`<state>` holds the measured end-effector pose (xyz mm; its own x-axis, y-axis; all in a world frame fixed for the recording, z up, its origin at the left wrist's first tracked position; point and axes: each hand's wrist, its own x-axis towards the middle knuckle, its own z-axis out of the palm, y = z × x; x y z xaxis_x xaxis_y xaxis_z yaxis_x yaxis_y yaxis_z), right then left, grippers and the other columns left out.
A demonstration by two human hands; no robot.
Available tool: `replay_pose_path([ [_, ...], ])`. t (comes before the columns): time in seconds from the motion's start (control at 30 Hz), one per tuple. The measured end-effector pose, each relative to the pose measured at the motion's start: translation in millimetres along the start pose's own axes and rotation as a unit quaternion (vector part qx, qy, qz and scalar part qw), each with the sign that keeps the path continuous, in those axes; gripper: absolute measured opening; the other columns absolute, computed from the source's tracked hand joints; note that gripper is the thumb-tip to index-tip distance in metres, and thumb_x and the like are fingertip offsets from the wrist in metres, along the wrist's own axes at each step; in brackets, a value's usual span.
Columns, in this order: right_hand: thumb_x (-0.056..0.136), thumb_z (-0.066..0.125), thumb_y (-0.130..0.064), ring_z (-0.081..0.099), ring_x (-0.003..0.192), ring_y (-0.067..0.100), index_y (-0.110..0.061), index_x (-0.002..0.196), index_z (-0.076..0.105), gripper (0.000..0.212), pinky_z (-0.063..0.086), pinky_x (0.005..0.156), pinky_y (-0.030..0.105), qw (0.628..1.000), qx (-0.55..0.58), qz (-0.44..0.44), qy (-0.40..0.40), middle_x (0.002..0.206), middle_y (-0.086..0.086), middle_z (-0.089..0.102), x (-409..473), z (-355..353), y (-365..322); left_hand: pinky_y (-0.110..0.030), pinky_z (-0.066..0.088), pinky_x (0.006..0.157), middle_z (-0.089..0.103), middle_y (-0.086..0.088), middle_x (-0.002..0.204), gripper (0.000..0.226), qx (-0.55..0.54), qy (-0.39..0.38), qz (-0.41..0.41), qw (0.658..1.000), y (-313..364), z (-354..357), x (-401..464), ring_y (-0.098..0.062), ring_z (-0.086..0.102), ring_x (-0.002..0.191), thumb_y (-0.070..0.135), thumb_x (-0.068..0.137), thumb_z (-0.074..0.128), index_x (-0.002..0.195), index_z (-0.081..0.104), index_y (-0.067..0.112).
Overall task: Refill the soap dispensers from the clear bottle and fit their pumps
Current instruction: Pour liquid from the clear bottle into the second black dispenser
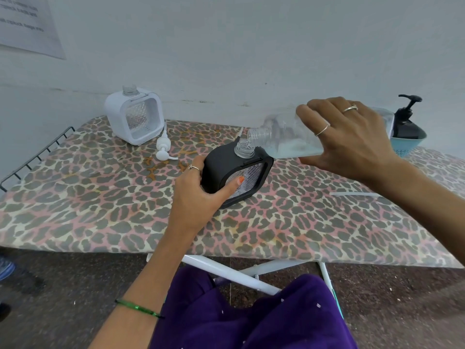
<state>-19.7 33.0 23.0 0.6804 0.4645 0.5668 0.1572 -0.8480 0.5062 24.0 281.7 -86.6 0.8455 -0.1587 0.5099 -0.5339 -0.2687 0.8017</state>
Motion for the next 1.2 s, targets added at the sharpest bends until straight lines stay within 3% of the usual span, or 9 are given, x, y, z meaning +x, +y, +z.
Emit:
replay_pose_path([
  [1.2, 0.065, 0.081, -0.038, 0.062, 0.087, 0.039, -0.009, 0.12, 0.044, 0.072, 0.048, 0.063, 0.042, 1.0, 0.005, -0.009, -0.009, 0.107, 0.02, 0.063, 1.9, -1.3, 1.2, -0.013, 0.051, 0.072, 0.067, 0.008, 0.097, 0.044, -0.009, -0.003, 0.002, 1.0, 0.8, -0.7, -0.4, -0.002, 0.063, 0.088, 0.04, 0.076, 0.076, 0.111, 0.056, 0.024],
])
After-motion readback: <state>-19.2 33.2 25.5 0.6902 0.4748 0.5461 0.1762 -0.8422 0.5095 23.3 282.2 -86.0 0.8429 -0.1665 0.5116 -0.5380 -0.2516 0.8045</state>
